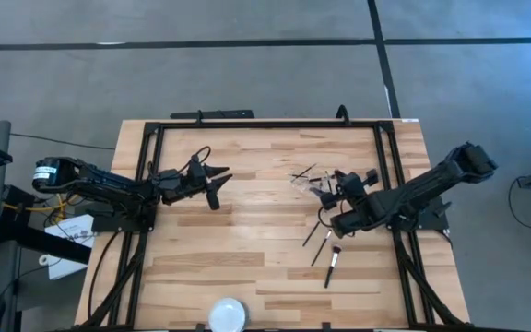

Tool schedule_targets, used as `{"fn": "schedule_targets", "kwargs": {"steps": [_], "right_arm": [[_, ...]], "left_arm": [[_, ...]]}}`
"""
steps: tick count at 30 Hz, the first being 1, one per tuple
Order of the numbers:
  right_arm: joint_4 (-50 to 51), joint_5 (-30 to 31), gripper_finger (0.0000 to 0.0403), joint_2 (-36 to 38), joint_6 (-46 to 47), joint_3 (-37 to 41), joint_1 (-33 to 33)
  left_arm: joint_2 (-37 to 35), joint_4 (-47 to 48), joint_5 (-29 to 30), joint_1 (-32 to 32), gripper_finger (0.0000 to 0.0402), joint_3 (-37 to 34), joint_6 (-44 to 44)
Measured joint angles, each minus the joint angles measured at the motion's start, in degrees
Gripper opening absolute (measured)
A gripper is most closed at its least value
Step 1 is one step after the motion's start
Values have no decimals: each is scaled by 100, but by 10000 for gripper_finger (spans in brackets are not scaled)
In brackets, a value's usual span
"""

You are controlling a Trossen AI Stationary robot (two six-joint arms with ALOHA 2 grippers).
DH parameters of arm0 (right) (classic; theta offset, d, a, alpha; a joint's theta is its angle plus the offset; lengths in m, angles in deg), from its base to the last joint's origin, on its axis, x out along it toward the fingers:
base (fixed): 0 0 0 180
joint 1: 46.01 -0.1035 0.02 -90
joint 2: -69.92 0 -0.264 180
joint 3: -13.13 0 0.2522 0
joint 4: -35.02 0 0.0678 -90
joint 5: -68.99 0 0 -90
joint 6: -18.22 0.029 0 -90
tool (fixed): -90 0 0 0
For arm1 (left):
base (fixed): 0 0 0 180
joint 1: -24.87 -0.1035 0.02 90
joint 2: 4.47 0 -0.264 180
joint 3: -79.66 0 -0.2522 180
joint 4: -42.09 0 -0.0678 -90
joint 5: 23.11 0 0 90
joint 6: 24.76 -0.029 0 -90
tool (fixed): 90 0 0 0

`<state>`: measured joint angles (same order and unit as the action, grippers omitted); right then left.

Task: Pick & Place Makeup Brushes
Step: Put the black eyeshadow brush into the makeup organizer, then put the black powder brush into the makeup organizer

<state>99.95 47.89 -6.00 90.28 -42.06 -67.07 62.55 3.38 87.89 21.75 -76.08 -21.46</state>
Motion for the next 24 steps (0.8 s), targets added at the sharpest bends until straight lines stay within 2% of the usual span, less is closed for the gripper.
{"fn": "schedule_targets", "kwargs": {"steps": [8, 18, 21, 24], "right_arm": [[-106, -774, 12, -13, -272, 55, 162], [-174, -1388, 97, -15, -359, -53, 238], [-95, -1937, 119, -15, -638, -469, 160], [-76, -2803, 136, -15, -626, -1001, 80]], "left_arm": [[0, 7, 0, 0, 117, 0, 17], [0, 33, 0, 17, 117, 0, 19], [0, 62, -2, 56, 117, 0, 20], [0, 62, -56, 57, 117, 0, 53]]}}
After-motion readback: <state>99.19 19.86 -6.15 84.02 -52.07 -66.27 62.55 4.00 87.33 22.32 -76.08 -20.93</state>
